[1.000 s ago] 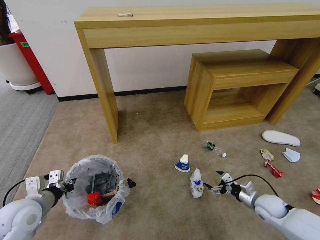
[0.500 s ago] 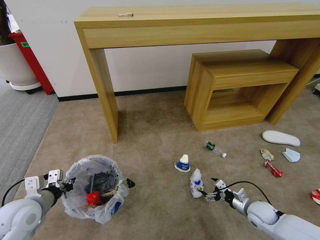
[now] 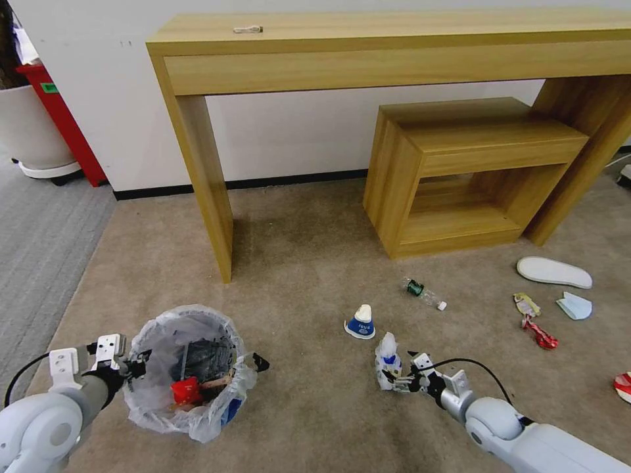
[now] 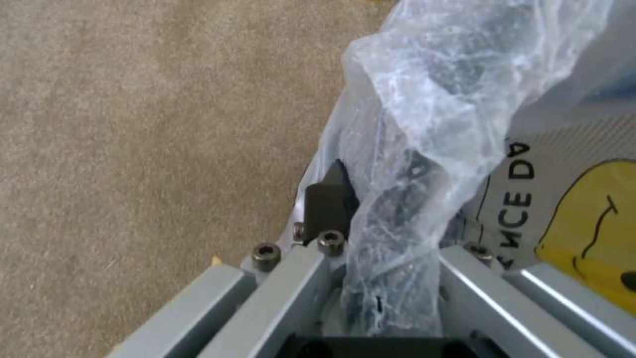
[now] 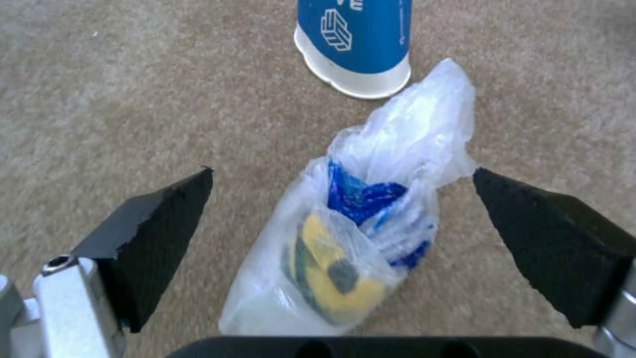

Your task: Pick up the trash bin and place the garbage on the floor into it.

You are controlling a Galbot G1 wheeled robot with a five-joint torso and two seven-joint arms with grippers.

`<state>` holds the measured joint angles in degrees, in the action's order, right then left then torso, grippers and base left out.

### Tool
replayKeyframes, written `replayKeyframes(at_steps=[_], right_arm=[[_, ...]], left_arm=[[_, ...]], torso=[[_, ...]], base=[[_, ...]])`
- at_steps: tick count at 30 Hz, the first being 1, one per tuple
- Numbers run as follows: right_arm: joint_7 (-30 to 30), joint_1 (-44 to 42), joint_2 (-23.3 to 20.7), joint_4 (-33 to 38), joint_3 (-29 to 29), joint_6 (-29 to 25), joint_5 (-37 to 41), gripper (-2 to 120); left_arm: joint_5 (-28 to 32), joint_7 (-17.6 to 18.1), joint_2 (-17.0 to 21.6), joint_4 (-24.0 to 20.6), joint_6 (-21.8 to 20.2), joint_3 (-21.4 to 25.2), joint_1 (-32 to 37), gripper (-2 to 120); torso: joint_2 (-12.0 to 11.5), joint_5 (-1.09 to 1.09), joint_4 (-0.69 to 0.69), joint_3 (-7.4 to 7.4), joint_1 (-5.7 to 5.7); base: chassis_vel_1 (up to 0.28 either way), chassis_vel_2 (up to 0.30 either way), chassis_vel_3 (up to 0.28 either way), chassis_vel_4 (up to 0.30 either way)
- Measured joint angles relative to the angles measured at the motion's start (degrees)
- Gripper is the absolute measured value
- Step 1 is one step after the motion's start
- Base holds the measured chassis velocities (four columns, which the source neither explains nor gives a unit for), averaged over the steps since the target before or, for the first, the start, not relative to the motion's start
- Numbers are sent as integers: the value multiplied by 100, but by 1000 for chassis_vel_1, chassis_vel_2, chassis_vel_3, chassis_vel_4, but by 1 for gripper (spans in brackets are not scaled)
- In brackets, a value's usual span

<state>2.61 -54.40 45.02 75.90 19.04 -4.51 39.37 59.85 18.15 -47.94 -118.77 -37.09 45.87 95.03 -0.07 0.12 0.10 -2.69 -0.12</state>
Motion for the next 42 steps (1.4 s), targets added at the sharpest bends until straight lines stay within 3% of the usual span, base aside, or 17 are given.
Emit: replayKeyframes(at_steps=[16, 26, 29, 33, 35, 42], right_arm=[[-57, -95, 324, -418, -151, -56, -157, 100], [-116, -138, 350, -494, -193, -173, -272, 67], [-115, -148, 350, -500, -200, -204, -312, 52], [-111, -149, 351, -504, -207, -215, -331, 42], [-108, -155, 364, -534, -207, -240, -346, 30], [-55, -167, 399, -615, -198, -301, -378, 5]], left_arm=[[66, 18, 23, -4, 16, 4, -30, 0], [75, 22, -2, -30, 27, 12, -15, 0], [70, 22, -12, -33, 30, 16, -7, 0], [67, 23, -17, -33, 31, 18, -6, 0], [67, 23, -34, -48, 33, 18, -7, 0], [66, 23, -49, -64, 34, 17, 9, 0]], torso=[[0, 0, 0, 0, 0], [0, 1, 0, 0, 0], [0, 0, 0, 0, 0], [0, 0, 0, 0, 0], [0, 0, 0, 0, 0], [0, 1, 0, 0, 0]], base=[[0, 0, 0, 0], [0, 0, 0, 0], [0, 0, 0, 0], [0, 0, 0, 0], [0, 0, 0, 0], [0, 0, 0, 0]])
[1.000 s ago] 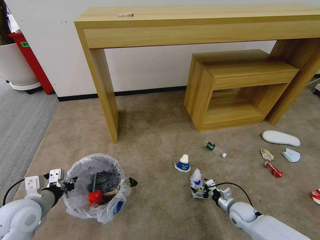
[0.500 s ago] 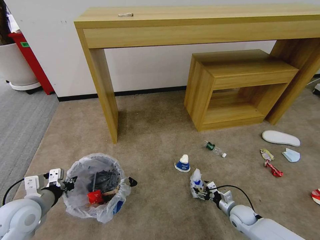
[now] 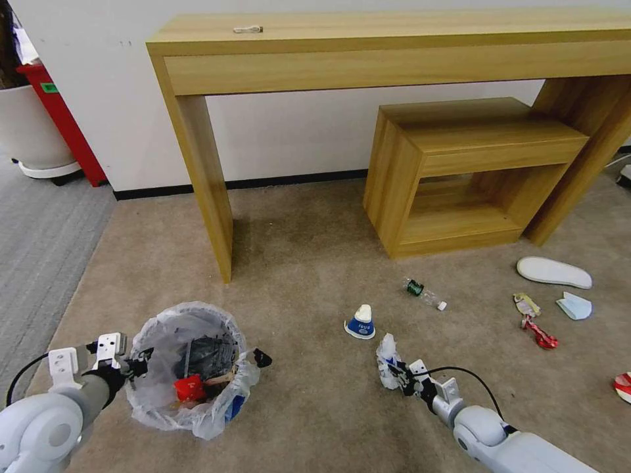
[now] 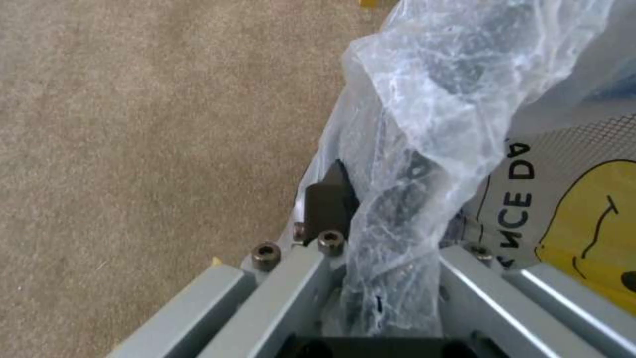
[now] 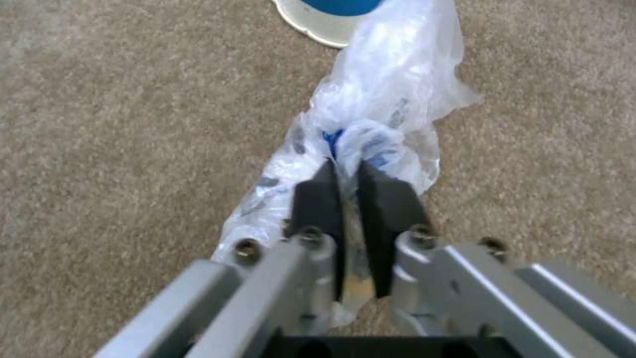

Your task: Pick up the trash bin and place the garbage on the floor into it.

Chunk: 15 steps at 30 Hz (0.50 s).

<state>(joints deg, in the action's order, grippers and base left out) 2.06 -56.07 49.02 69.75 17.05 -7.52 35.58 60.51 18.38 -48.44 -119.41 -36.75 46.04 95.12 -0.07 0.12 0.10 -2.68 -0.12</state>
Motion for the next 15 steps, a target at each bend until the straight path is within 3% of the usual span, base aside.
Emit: replayKeyframes(at_steps=[8, 15], right_arm=[[50, -26, -35, 78, -8, -37, -6, 0], [216, -119, -349, 581, -279, -193, 28, 0]], left_arm=[[-6, 2, -15, -12, 0, 3, 26, 0], [-78, 2, 11, 8, -16, -36, 58, 0]], torso=[[0, 0, 0, 0, 0], [0, 0, 0, 0, 0]], base=[[0, 0, 0, 0], [0, 0, 0, 0]])
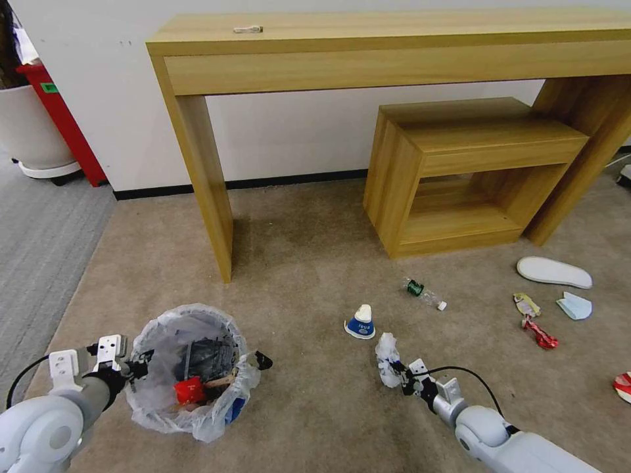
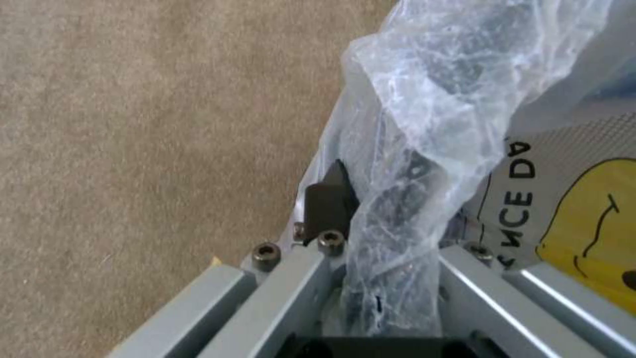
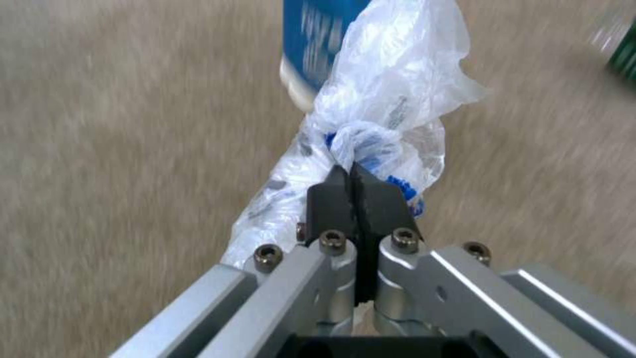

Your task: Pick up the trash bin and place the garbage on the floor into it.

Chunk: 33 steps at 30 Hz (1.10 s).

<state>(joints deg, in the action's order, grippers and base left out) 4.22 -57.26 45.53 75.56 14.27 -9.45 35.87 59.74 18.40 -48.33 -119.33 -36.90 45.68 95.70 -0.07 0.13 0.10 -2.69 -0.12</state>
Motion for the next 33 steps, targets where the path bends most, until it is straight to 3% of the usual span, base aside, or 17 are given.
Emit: replayKeyframes(at_steps=[7, 21, 28, 33], right_arm=[[171, -129, -271, 468, -341, -159, 12, 0], [1248, 13, -808, 1163, -1323, -925, -276, 0], [2820, 228, -1243, 1673, -1809, -1383, -837, 0], [3272, 341, -1456, 1874, -1876, -1392, -913, 0]], left_arm=[[-7, -2, 41, -11, -16, -29, -9, 0], [-10, -26, 236, -28, -36, -75, -10, 0], [-121, -45, 373, -34, -88, -144, 29, 0], [-125, -47, 435, -55, -110, -167, 22, 0]], torso=[[0, 0, 1, 0, 0], [0, -1, 0, 0, 0], [0, 0, 0, 0, 0], [0, 0, 0, 0, 0]], base=[[0, 0, 0, 0], [0, 0, 0, 0], [0, 0, 0, 0], [0, 0, 0, 0]])
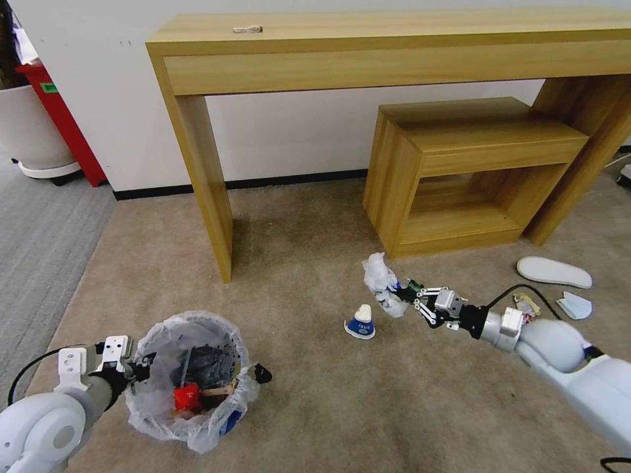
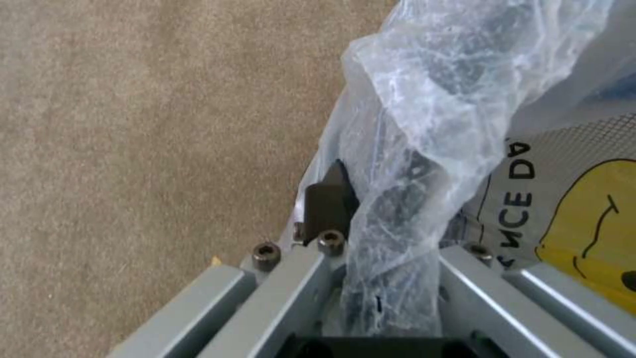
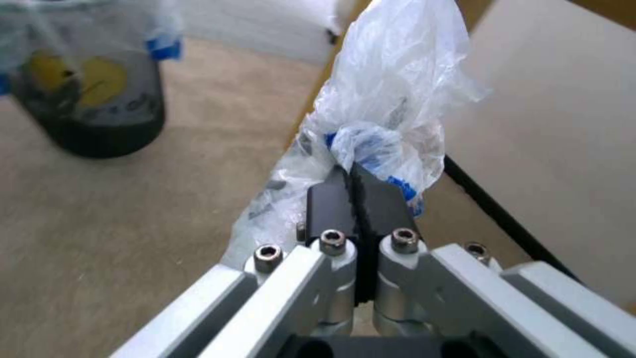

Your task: Pick up the trash bin and place the garbage on the floor into it.

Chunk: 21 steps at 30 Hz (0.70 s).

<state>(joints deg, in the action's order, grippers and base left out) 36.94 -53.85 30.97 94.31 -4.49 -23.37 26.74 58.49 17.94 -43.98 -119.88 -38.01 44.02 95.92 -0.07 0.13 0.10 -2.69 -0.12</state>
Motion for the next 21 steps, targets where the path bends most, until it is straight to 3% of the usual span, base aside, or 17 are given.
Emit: replayKeyframes(at_steps=[6, 13, 16, 21], right_arm=[[492, 143, -399, 344, -44, 18, -23, 0], [742, 322, -530, 500, -1, 78, -6, 0], [904, 1218, -574, 637, 673, 225, 49, 0], [871, 1893, -364, 484, 1329, 277, 51, 0]], left_arm=[[21, 4, 128, 0, -39, -72, -81, 0], [27, 3, 176, 10, -52, -106, -120, 0], [31, 3, 193, 5, -103, -154, -141, 0], [18, 4, 176, 5, -126, -190, -159, 0]], torso=[[0, -1, 1, 0, 0], [0, 0, 1, 0, 0], [0, -1, 1, 0, 0], [0, -1, 0, 0, 0]], base=[[0, 0, 0, 0], [0, 0, 0, 0], [0, 0, 0, 0], [0, 0, 0, 0]])
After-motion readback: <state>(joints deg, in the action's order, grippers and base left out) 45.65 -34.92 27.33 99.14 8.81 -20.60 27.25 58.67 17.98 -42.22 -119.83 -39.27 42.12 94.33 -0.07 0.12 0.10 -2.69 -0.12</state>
